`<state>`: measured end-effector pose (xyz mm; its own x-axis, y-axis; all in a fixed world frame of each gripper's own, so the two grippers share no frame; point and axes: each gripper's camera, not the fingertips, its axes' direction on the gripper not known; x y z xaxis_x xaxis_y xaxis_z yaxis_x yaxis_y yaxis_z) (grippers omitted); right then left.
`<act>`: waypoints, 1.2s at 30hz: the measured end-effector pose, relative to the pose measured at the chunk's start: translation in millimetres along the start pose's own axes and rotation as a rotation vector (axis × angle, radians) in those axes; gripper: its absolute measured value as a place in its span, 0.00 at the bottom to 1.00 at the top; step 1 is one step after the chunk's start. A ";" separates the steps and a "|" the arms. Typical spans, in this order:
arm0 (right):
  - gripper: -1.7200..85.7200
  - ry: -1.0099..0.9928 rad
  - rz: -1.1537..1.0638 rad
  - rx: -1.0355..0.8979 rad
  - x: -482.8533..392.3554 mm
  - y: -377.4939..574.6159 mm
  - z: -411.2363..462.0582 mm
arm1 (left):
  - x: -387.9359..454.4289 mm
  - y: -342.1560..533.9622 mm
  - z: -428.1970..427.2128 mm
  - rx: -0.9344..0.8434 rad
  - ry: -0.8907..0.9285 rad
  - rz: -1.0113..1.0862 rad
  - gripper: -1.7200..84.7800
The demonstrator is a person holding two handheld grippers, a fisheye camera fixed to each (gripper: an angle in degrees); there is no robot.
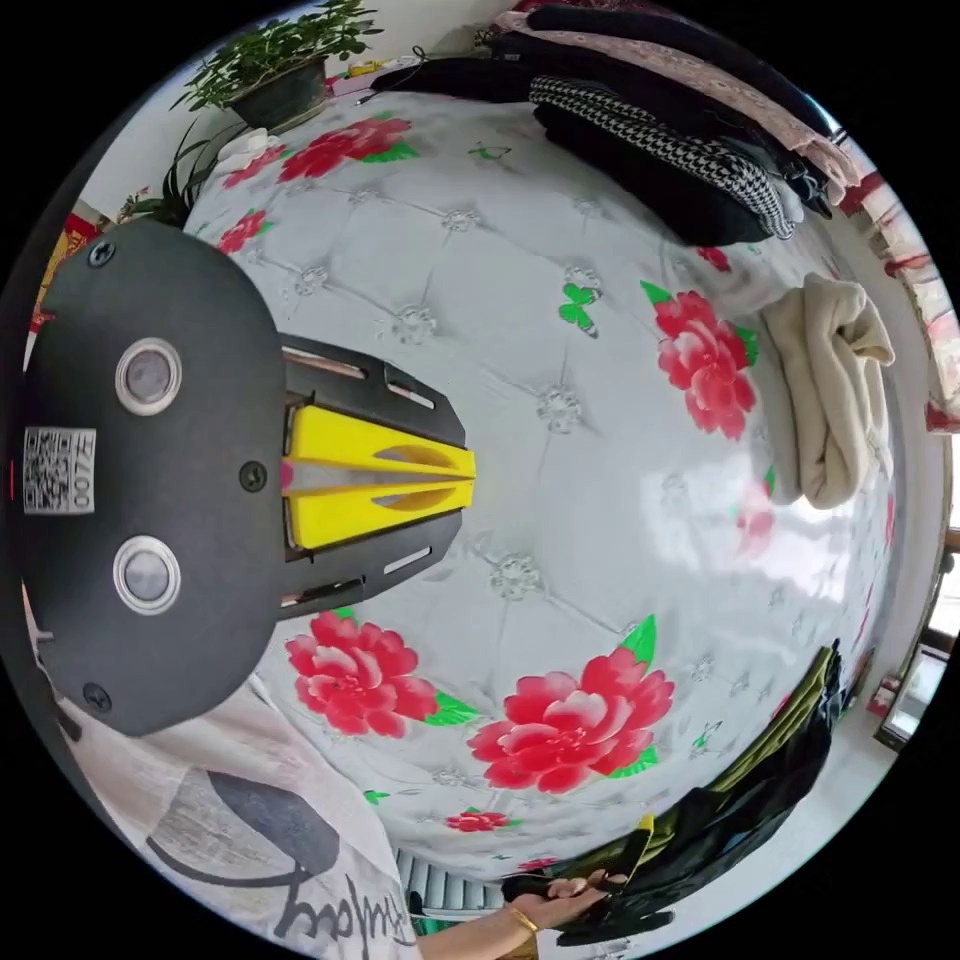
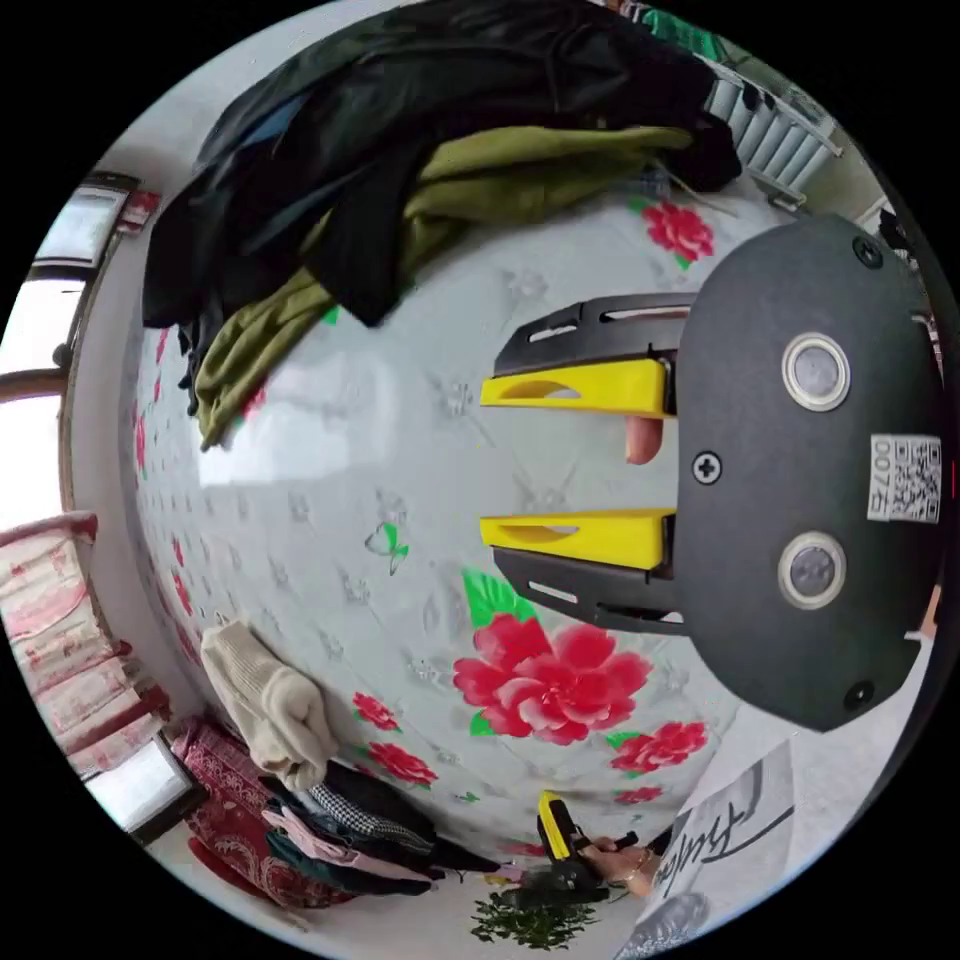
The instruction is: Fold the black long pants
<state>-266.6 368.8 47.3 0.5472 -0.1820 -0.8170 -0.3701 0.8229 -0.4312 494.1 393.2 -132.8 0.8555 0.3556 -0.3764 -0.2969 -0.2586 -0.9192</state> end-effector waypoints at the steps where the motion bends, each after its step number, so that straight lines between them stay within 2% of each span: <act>1: 0.17 0.057 0.020 0.012 16.2 4.5 -12.2 | 11.2 6.9 -0.8 -0.028 -0.014 0.014 0.01; 3: 0.17 0.334 0.132 0.098 79.9 18.8 -64.2 | 25.3 13.0 -0.9 -0.044 -0.040 0.026 0.01; 6: 0.18 0.543 0.341 0.168 159.0 28.7 -117.3 | 39.7 13.5 -2.1 -0.025 -0.095 0.042 0.01; 9: 0.16 0.536 0.458 0.010 228.1 25.6 -112.7 | 33.7 6.1 -5.5 -0.036 -0.068 0.033 0.01; 11: 0.13 0.500 0.453 -0.113 252.8 23.5 -91.4 | 26.3 -1.5 -7.4 -0.063 -0.023 0.030 0.01; 13: 0.07 0.548 0.388 -0.198 253.4 17.3 -78.7 | 19.8 -8.8 -10.3 -0.087 0.008 0.047 0.01; 15: 0.04 0.449 0.275 -0.235 233.6 8.2 -73.0 | 15.4 -10.4 -13.2 -0.089 0.026 0.037 0.01; 19: 0.02 0.276 0.107 -0.097 174.9 21.0 -86.3 | 15.6 -1.5 -23.9 -0.036 0.004 -0.023 0.01; 23: 0.02 -0.119 -0.034 0.016 91.1 51.0 -95.4 | 40.8 16.7 -44.8 0.069 0.142 0.043 0.02; 26: 0.02 -0.352 -0.185 -0.011 6.1 67.1 -80.2 | 71.6 41.2 -83.1 0.225 0.273 0.144 0.07; 30: 0.02 -0.679 -0.489 -0.125 -129.2 76.1 -61.1 | 70.2 65.0 -118.1 0.306 0.298 0.182 0.08; 33: 0.04 -0.803 -0.700 -0.159 -201.1 82.5 -69.7 | 31.6 88.4 -136.0 0.340 0.201 0.102 0.07; 36: 0.05 -0.737 -0.813 -0.172 -223.6 96.5 -77.9 | -23.6 116.6 -147.1 0.332 0.128 -0.031 0.07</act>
<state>-483.2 446.9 158.6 0.9654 -0.2222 0.1365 0.2341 0.5075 -0.8293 501.7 222.6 -214.2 0.9062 0.2380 -0.3494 -0.3736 0.0640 -0.9254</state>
